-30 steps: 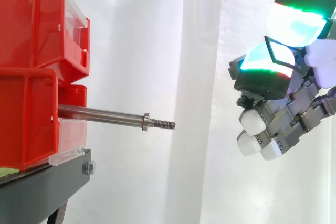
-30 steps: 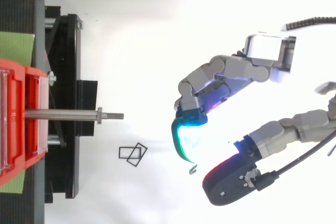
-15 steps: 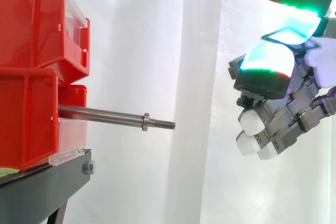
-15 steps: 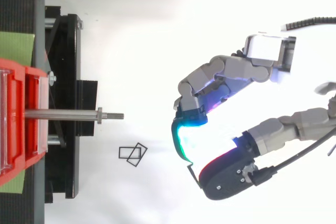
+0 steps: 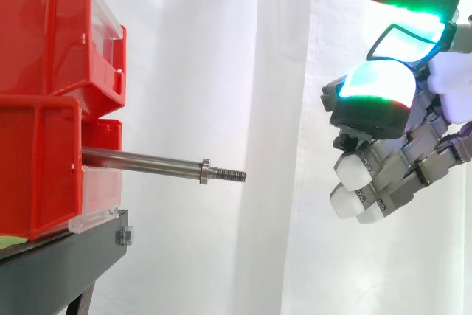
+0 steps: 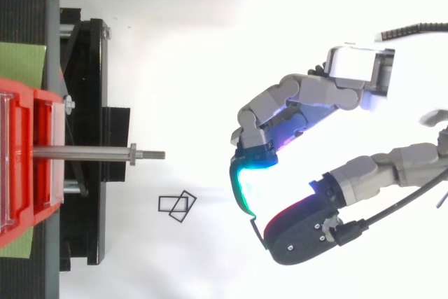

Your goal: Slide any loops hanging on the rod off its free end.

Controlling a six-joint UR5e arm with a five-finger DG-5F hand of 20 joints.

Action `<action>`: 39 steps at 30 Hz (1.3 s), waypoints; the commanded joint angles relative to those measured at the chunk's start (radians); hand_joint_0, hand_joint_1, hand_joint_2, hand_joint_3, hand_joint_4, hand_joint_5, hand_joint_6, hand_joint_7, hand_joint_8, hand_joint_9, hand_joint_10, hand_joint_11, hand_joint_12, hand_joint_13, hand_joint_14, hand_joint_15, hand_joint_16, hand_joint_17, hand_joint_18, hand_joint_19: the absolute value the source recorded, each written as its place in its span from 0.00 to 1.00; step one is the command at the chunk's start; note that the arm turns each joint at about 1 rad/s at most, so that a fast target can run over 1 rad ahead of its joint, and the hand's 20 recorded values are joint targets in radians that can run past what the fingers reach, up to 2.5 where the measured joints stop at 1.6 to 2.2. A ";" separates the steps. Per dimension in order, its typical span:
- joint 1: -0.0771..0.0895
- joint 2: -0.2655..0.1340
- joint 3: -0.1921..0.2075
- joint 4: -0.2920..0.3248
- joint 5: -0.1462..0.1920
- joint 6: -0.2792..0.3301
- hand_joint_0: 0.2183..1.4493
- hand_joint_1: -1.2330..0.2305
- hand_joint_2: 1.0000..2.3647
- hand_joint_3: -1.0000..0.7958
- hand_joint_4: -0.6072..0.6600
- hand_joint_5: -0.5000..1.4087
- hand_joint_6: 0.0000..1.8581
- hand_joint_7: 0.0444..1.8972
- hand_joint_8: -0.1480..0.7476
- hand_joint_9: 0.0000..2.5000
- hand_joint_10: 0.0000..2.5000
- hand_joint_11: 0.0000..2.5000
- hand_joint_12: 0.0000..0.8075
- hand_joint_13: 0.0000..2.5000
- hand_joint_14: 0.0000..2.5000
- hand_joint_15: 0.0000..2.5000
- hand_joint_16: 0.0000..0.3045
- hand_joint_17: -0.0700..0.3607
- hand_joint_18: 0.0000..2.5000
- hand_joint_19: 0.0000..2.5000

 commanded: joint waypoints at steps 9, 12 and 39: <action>-0.003 0.001 0.000 0.000 0.002 0.002 0.35 0.48 0.00 0.29 0.56 0.15 0.47 0.64 0.45 0.32 0.00 0.02 0.27 0.21 0.00 0.00 0.11 0.34 0.13 0.01; -0.002 0.000 0.000 0.000 0.000 0.000 0.35 0.48 0.00 0.29 0.55 0.15 0.47 0.63 0.43 0.32 0.00 0.01 0.27 0.21 0.00 0.00 0.11 0.34 0.13 0.01; -0.008 0.000 0.000 0.000 0.000 0.000 0.35 0.49 0.00 0.30 0.55 0.14 0.47 0.63 0.42 0.31 0.00 0.03 0.27 0.20 0.00 0.00 0.11 0.34 0.12 0.01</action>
